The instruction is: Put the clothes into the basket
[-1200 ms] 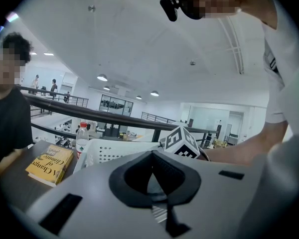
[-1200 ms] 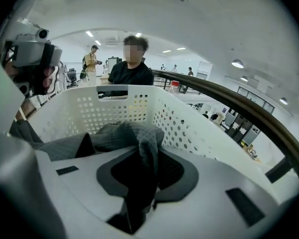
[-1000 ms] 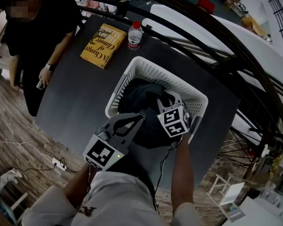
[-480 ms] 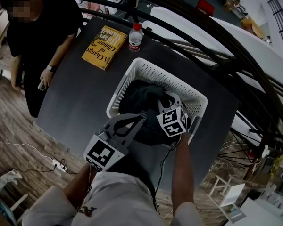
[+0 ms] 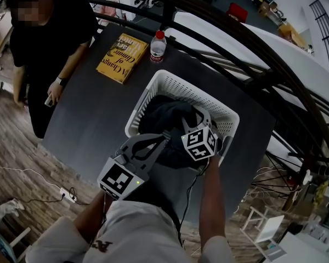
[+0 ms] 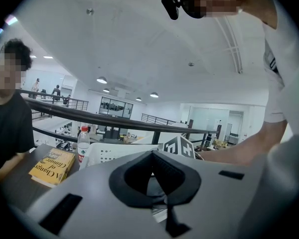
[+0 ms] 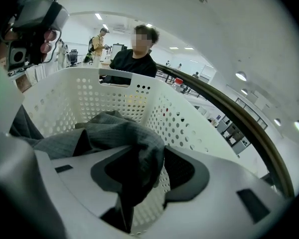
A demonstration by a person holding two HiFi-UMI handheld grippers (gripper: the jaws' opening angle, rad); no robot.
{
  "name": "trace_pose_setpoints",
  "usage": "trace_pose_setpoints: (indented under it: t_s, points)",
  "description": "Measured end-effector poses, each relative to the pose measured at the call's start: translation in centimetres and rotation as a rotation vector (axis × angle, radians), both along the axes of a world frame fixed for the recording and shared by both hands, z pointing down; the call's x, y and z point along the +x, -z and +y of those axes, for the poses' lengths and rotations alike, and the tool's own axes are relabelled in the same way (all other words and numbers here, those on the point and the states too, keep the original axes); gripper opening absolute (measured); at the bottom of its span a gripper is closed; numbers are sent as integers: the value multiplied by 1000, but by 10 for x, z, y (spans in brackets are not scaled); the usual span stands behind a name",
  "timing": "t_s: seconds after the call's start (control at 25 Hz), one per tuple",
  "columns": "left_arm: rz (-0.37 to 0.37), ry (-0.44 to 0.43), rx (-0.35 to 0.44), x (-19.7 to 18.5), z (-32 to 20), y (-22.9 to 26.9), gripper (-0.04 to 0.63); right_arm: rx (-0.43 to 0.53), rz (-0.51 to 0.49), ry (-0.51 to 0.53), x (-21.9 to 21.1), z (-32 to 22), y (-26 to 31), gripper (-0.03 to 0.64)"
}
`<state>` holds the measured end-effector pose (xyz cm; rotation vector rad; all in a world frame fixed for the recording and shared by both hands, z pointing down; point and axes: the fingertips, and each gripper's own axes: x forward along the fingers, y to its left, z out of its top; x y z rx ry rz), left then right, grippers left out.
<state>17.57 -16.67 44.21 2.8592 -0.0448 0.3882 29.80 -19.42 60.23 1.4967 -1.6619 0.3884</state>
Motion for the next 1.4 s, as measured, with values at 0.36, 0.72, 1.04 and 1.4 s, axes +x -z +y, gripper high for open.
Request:
trace_pose_setpoints:
  t_s: [0.36, 0.72, 1.04, 1.4]
  points:
    - [26, 9, 12, -8, 0, 12, -8, 38, 38, -16, 2, 1, 24, 201]
    - [61, 23, 39, -18, 14, 33, -8, 266, 14, -82, -2, 22, 104, 143]
    - [135, 34, 81, -33, 19, 70, -8, 692, -244, -155, -46, 72, 221, 27]
    - [183, 50, 77, -59, 39, 87, -8, 823, -328, -246, -96, 157, 258, 20]
